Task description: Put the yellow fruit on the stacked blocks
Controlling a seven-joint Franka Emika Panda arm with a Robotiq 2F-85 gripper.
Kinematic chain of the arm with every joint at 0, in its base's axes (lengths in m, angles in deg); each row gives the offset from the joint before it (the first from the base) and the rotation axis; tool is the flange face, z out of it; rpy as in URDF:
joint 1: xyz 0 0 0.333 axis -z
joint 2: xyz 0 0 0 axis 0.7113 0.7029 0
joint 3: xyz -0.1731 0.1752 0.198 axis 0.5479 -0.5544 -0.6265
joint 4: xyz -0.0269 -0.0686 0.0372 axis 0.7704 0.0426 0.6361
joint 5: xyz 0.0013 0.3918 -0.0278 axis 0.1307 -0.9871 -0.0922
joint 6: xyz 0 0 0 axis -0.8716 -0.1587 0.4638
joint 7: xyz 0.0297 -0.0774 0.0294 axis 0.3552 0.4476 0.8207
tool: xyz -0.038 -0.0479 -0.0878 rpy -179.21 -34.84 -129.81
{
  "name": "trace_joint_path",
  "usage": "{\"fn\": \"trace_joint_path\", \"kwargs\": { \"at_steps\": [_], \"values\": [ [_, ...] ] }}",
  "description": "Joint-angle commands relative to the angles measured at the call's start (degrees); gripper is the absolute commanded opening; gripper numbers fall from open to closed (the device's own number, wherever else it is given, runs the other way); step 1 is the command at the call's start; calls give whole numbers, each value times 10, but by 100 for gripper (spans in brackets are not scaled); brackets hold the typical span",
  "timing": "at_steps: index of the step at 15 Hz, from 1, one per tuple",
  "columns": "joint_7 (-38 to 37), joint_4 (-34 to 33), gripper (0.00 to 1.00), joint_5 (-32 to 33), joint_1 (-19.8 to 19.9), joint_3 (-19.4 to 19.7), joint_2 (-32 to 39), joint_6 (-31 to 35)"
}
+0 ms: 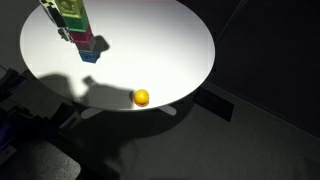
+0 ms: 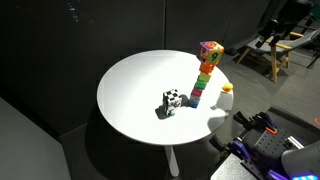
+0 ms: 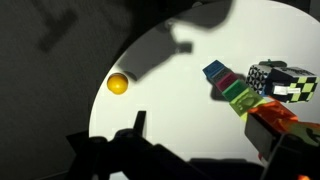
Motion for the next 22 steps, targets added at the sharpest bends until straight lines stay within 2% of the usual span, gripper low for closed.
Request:
{"fn": "trace_joint_path", "kwargs": {
  "at_steps": [1, 5, 11, 22],
  "values": [
    [-3, -19, 100, 10, 22, 2, 42, 21],
    [-1, -20, 100, 15, 37, 4, 86, 75],
    [3, -30, 100, 5, 34, 7, 162, 145],
    [-19, -119, 100, 10, 21, -20, 298, 140]
  ]
}}
